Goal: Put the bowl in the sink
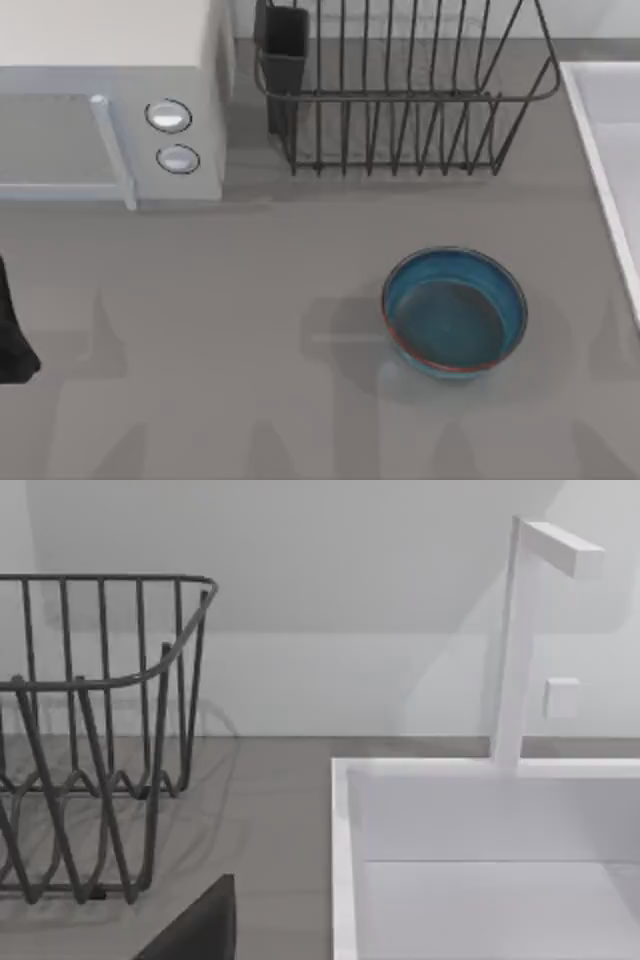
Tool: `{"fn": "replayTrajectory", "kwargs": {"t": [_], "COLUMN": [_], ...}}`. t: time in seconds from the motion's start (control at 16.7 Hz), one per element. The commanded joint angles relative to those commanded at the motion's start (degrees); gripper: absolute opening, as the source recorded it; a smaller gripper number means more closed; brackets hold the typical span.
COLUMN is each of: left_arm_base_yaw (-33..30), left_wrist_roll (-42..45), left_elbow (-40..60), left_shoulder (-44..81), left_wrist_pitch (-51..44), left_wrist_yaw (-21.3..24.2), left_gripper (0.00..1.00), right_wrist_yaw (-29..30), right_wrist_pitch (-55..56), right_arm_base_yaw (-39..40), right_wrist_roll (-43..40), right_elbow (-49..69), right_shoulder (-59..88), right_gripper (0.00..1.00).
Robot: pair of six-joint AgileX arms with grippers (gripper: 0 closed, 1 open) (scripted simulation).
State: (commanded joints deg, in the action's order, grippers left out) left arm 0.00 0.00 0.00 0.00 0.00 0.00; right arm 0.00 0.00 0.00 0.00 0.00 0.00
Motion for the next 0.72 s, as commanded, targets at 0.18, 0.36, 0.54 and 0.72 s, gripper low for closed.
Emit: {"fn": "replayTrajectory", "kwargs": {"t": [0.18, 0.36, 0.54, 0.72], "left_arm_base_yaw": [0.00, 0.00, 0.00, 0.00], "left_wrist_roll": [0.00, 0.00, 0.00, 0.00], "left_elbow": [0.00, 0.00, 0.00, 0.00], "left_shoulder": [0.00, 0.00, 0.00, 0.00], "left_wrist_pitch": [0.00, 0.00, 0.00, 0.00], "left_wrist_yaw": [0.00, 0.00, 0.00, 0.00], "left_gripper": [1.00, 1.00, 1.00, 1.00], "right_wrist_yaw": [-0.01, -0.08, -0.12, 0.00], "right_wrist_pitch": [-0.54, -5.10, -13.23, -23.77], "right_arm_base_yaw": [0.20, 1.88, 4.75, 8.25], "right_wrist_roll": [0.23, 2.09, 5.19, 8.92], "right_elbow": [0.61, 6.03, 16.46, 29.82], "right_shoulder": [0.60, 6.03, 17.00, 33.36], "right_gripper": [1.00, 1.00, 1.00, 1.00]}}
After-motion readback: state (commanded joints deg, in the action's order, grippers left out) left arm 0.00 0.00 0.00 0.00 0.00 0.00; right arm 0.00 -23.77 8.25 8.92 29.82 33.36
